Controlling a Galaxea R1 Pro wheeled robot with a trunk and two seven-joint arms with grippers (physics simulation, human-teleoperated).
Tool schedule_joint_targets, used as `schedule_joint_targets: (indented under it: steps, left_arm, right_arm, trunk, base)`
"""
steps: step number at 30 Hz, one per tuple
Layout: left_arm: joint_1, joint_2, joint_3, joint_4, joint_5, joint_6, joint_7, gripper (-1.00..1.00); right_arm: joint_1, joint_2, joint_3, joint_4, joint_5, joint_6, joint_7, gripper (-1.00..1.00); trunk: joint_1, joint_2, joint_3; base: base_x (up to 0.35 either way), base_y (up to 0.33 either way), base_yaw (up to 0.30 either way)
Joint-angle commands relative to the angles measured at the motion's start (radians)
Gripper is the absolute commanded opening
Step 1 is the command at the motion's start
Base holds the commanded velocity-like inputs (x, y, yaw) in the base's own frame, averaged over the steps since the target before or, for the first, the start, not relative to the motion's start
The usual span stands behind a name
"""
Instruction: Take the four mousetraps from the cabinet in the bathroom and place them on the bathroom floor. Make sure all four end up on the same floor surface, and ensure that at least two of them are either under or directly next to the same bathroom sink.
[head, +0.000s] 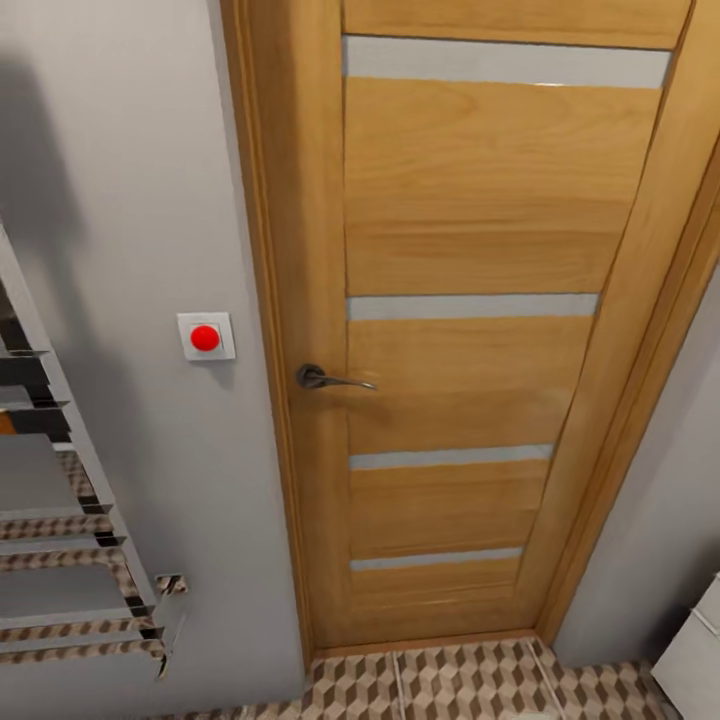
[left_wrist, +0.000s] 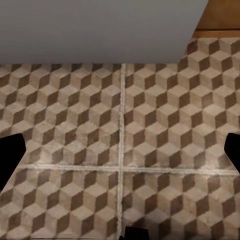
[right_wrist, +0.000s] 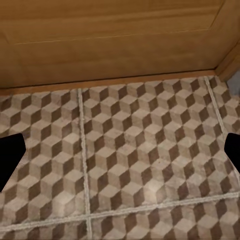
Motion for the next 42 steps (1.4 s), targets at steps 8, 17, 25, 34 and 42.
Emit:
schedule_joint_targets:
  steps: [8, 17, 25, 34, 42]
  left_arm:
    - [0.0, 0.0, -0.002, -0.001, 0.003, -0.002, 0.002, 1.0]
    - [0.0, 0.0, -0.002, -0.001, 0.002, -0.002, 0.002, 1.0]
    - [0.0, 0.0, -0.002, 0.0, 0.002, -0.002, 0.002, 1.0]
    - [0.0, 0.0, -0.001, -0.001, 0.002, -0.002, 0.002, 1.0]
    - [0.0, 0.0, -0.002, -0.001, 0.002, -0.002, 0.002, 1.0]
  right_arm:
    - [0.0, 0.0, 0.001, 0.001, 0.001, -0.003, -0.004, 1.0]
    - [-0.001, 0.0, 0.001, 0.001, 0.001, -0.003, -0.004, 1.0]
    - [-0.001, 0.0, 0.001, 0.002, 0.001, -0.003, -0.004, 1.0]
    - [-0.001, 0.0, 0.001, 0.002, 0.001, -0.003, -0.004, 1.0]
    - [-0.001, 0.0, 0.001, 0.002, 0.001, -0.003, -0.004, 1.0]
  trunk:
    - [0.0, 0.0, -0.001]
    - [0.0, 0.0, -0.001]
    - [0.0, 0.0, -0.001]
    - [0.0, 0.0, -0.001]
    - [0.0, 0.0, -0.001]
  base:
    - [0.0, 0.0, 0.262]
    - [0.0, 0.0, 0.262]
    - [0.0, 0.0, 0.262]
    - [0.0, 0.0, 0.262]
    - [0.0, 0.0, 0.262]
